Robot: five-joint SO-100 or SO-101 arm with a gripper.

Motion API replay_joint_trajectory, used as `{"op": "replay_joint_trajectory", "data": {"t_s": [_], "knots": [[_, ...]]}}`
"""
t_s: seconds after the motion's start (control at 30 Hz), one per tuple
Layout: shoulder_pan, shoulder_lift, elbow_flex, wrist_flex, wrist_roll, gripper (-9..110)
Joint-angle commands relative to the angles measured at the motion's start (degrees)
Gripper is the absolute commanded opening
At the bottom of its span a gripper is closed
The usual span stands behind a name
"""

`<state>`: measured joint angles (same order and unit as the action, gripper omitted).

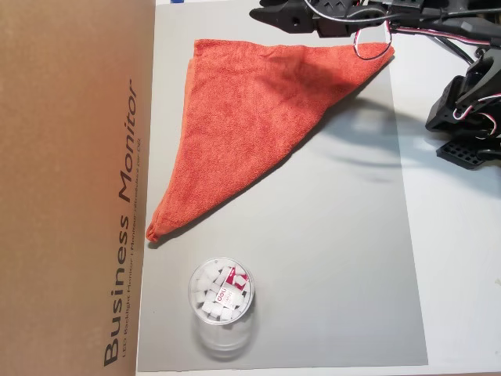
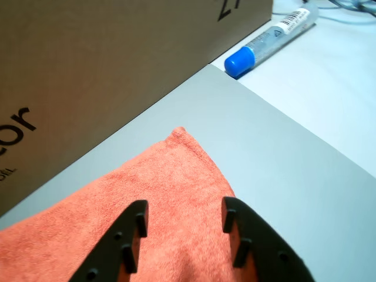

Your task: Fold the blanket.

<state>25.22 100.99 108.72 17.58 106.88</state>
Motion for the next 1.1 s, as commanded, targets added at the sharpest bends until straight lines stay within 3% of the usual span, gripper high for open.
{"op": "replay_joint_trajectory", "data": {"t_s": [0.0,0.5,0.63,1.07], "knots": [[0.97,6.50,0.18,3.16,2.29,12],[6.59,35.68,25.40,3.69,4.57,12],[9.49,42.28,30.59,3.78,9.23,8],[19.60,49.04,37.88,3.87,16.08,8]]}}
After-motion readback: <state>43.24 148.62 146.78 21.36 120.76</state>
